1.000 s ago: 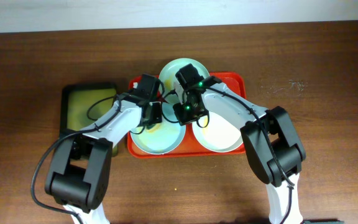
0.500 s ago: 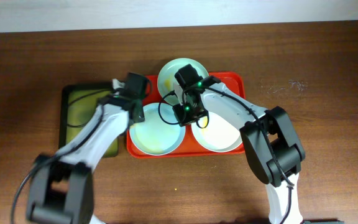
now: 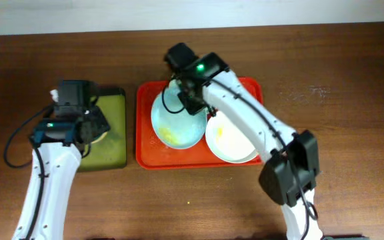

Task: Clean dirty plates on tray and stack at the side
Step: 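Carry the light blue plate right off the tray and set it down, then move the right gripper to the light green plate and grasp its rim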

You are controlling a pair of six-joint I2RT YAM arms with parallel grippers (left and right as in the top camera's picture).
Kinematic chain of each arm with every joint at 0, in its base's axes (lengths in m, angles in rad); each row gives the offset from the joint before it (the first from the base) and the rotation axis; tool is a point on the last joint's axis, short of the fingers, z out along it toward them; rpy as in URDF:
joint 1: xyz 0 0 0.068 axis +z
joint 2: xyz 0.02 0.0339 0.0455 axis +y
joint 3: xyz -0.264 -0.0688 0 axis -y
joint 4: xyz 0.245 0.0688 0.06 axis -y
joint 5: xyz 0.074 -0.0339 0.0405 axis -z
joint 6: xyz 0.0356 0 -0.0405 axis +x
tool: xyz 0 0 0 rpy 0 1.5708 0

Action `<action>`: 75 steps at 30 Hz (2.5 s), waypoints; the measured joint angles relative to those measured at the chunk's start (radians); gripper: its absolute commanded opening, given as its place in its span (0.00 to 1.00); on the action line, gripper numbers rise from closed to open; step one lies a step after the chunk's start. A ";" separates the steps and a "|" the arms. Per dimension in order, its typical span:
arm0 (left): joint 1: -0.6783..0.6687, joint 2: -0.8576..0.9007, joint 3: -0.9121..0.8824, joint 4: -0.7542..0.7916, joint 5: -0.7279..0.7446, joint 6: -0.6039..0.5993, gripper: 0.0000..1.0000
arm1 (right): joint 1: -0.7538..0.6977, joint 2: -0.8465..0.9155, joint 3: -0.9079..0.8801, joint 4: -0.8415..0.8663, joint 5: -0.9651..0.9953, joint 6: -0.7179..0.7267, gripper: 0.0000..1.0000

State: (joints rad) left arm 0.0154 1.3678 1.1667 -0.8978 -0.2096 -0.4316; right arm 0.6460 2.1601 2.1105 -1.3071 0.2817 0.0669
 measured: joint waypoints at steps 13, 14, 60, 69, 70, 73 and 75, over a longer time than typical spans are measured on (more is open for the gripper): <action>0.031 0.052 0.000 -0.012 0.005 0.000 0.00 | 0.338 -0.001 0.097 -0.039 1.008 -0.018 0.04; 0.031 0.052 0.000 -0.012 0.005 0.000 0.00 | 0.345 -0.001 0.097 -0.039 1.043 -0.019 0.04; 0.031 0.052 0.000 -0.022 0.027 0.000 0.00 | -0.888 0.021 0.045 -0.091 -0.471 0.191 0.08; 0.031 0.053 0.000 -0.014 0.027 0.000 0.00 | -1.052 0.051 -0.126 0.097 -0.510 0.192 0.05; 0.031 0.054 0.000 -0.014 0.027 0.000 0.00 | -1.052 0.052 -0.155 0.124 -0.509 0.192 0.11; 0.031 0.077 0.000 -0.010 0.028 0.000 0.00 | -1.041 0.053 -0.240 0.190 -0.509 0.175 0.51; 0.031 0.092 0.000 -0.010 0.031 0.000 0.00 | -1.032 0.053 -0.262 0.194 -0.497 0.161 0.56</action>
State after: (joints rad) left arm 0.0463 1.4593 1.1667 -0.9081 -0.1791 -0.4316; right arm -0.3859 2.2135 1.8481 -1.1133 -0.2153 0.2279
